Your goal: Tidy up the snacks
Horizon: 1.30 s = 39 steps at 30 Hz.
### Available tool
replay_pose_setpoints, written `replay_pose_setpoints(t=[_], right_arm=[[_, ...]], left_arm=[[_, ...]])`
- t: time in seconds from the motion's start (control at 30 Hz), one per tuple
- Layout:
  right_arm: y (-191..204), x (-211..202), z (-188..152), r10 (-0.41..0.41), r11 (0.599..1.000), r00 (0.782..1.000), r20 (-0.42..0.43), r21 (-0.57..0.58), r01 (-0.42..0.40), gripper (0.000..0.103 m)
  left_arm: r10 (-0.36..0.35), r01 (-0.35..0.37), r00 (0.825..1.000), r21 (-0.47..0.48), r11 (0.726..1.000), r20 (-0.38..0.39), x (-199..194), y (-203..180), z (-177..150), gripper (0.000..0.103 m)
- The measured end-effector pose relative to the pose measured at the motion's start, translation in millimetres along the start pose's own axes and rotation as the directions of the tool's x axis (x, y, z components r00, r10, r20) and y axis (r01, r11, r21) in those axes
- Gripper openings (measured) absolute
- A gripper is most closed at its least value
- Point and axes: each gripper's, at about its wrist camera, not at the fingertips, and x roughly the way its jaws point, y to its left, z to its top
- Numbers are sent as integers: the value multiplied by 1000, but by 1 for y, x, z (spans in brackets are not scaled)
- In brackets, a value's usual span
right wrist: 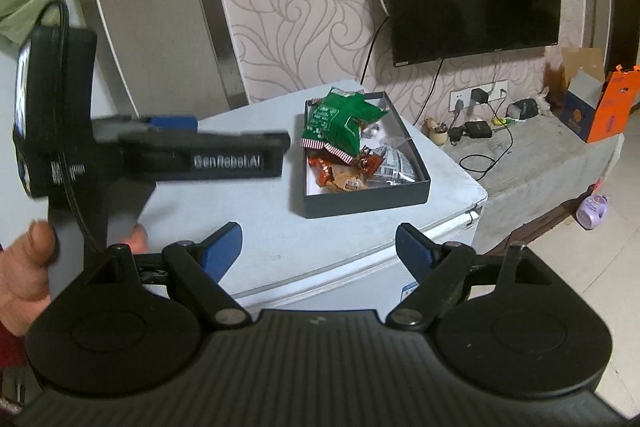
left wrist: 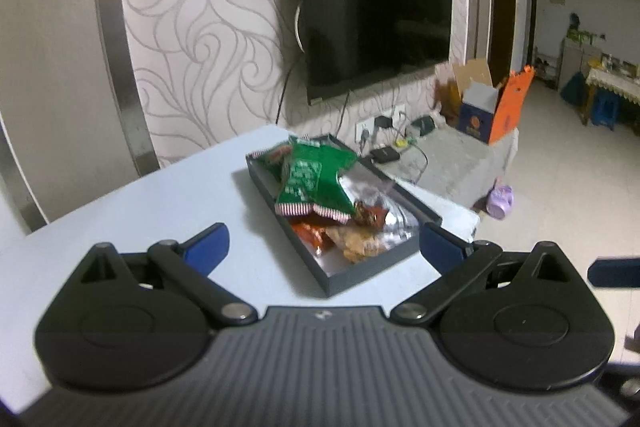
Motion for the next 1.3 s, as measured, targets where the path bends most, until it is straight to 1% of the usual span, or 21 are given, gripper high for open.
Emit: replay_pose_setpoints(t=[0.07, 0.23, 0.53, 0.73, 0.9, 1.3], right_arm=[[2, -4, -1, -5, 1000, 1000, 7, 10, 5, 87], [7, -8, -6, -18, 1000, 1000, 15, 22, 17, 89], [15, -10, -18, -24, 999, 1000, -8, 34, 25, 92], [13, -10, -22, -28, 998, 999, -33, 53, 30, 94], [8, -9, -22, -30, 998, 998, -49, 58, 33, 95], [-5, 0, -14, -24, 997, 999, -46, 68, 27, 96]], left_arm=[[-11, 11, 1000, 5, 1000, -14, 2, 0, -4, 103], [-25, 25, 1000, 4, 1000, -17, 0, 0, -12, 103], [-37, 36, 999, -32, 999, -18, -1, 4, -11, 103], [-48, 48, 999, -47, 998, -7, -1, 5, -7, 103], [-48, 47, 999, -45, 998, -19, 5, 3, -6, 103], [-45, 44, 999, -33, 998, -16, 14, 3, -1, 103]])
